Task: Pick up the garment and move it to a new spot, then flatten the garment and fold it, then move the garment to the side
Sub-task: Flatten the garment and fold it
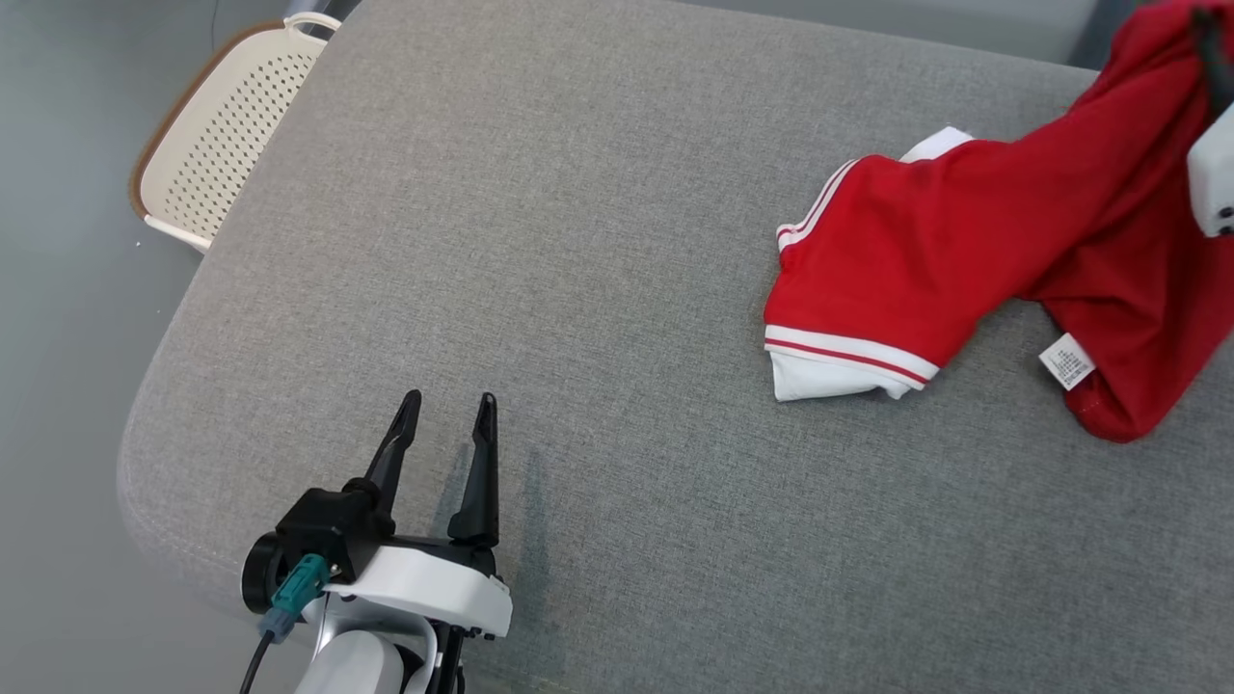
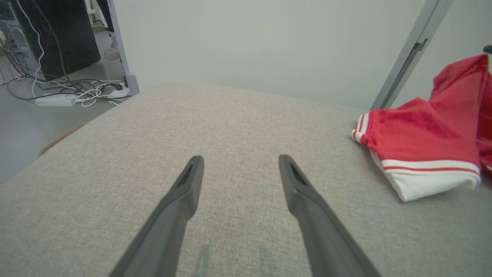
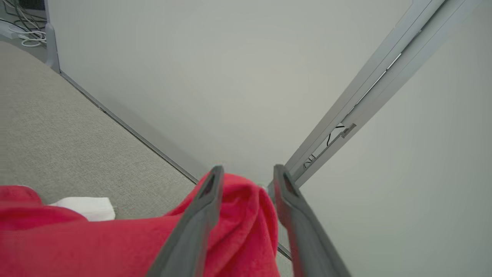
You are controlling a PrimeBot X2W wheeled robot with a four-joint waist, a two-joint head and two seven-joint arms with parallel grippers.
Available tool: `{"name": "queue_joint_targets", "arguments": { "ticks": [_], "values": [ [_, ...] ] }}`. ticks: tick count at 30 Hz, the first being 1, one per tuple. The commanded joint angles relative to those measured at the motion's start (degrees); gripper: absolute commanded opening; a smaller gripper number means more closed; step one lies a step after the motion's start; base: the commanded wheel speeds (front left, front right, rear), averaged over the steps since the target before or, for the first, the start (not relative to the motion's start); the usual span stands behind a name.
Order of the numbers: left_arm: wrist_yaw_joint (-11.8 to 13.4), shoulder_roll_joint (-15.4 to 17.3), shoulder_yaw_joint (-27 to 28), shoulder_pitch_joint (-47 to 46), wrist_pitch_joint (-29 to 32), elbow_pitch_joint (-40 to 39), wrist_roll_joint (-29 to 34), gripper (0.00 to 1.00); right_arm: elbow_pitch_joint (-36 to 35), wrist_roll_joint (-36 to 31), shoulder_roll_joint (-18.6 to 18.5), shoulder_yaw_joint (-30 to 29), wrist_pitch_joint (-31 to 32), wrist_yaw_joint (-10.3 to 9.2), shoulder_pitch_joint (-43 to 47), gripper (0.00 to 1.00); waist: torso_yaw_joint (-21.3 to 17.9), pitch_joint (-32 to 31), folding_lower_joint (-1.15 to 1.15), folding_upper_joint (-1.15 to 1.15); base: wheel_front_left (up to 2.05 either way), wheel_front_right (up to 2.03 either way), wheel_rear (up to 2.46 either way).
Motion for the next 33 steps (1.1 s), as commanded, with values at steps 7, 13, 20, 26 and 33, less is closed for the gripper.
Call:
{"name": "queue_joint_targets", "arguments": {
  "ticks": [7, 13, 20, 26, 33],
  "values": [
    [0.66, 0.25, 1.26, 0.20, -0.27, -0.42, 0.75, 1.00, -5.74, 4.25, 4.08, -3.84, -1.05, 0.00, 6.52, 1.00, -4.75, -0.99, 0.00, 0.00, 0.00, 0.00, 0.00],
    [0.31, 0.24, 2.04, 0.90, -0.27, -0.19, 1.83, 1.00, -19.47, 10.75, 5.65, -8.68, -1.02, 0.00, 19.07, 1.00, -9.61, -2.85, 0.00, 0.00, 0.00, 0.00, 0.00],
    [-0.15, 0.23, 2.94, 1.92, -0.27, 0.35, 2.86, 1.00, -28.62, 13.97, 8.63, -8.82, -1.04, 0.01, 34.49, 1.00, -13.29, -4.61, 0.00, 0.00, 0.00, 0.00, 0.00],
    [-0.83, 0.25, 3.10, 0.90, -0.26, 0.72, 3.66, 1.00, -26.94, 10.26, 11.73, -9.69, -1.03, 0.01, 38.74, 1.00, -14.05, -4.18, 0.00, 0.00, 0.00, 0.00, 0.00],
    [-0.87, 0.21, 2.93, 0.49, -0.27, 1.08, 3.54, 1.00, -18.62, 6.05, 15.43, -12.66, -0.20, 0.01, 36.43, 1.00, -11.40, -3.13, 0.00, 0.00, 0.00, 0.00, 0.00]
  ]
}}
